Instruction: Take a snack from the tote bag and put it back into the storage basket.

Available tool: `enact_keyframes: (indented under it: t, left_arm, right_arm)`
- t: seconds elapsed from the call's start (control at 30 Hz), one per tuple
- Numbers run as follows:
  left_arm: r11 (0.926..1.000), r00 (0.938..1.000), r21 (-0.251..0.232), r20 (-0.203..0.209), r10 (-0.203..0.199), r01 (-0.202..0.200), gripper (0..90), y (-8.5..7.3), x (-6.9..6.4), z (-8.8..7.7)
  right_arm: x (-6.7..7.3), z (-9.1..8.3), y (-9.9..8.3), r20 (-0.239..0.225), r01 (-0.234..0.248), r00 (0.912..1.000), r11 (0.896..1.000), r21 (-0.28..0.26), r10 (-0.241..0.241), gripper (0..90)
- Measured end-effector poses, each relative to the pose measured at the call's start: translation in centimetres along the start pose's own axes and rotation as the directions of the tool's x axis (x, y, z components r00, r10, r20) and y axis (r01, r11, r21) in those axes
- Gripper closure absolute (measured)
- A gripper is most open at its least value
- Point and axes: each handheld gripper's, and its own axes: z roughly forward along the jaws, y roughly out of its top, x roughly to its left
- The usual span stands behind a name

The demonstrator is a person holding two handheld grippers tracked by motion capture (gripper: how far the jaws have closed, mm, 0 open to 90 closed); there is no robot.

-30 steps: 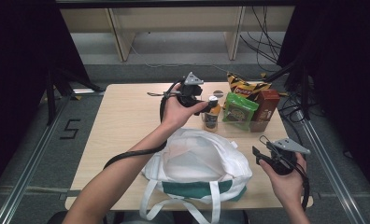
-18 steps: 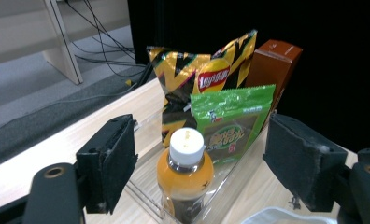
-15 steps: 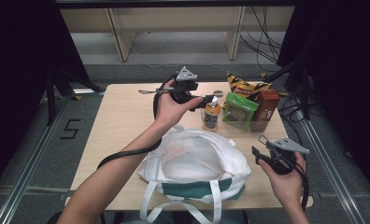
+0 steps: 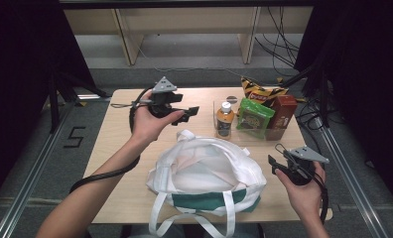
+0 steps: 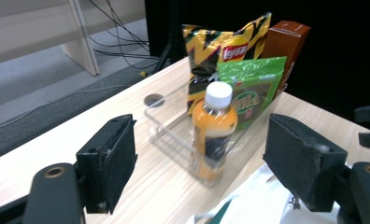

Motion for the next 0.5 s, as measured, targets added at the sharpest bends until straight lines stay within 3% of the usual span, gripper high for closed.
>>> enact_keyframes:
  t: [0.1, 0.5]
  left_arm:
    - [1.0000, 0.9999, -0.002, -0.016, 0.002, -0.002, 23.8, -0.9, 0.7, -1.5]
    - [0.9997, 0.9965, 0.002, -0.080, -0.025, 0.026, 23.0, -5.7, 3.6, -5.6]
  right_arm:
    - [0.1, 0.0, 0.0, -0.005, -0.020, 0.9998, 1.000, 0.001, 0.020, 42.2]
    - [-0.1, 0.0, 0.0, 0.014, -0.009, 0.9999, 1.000, 0.007, 0.009, 42.2]
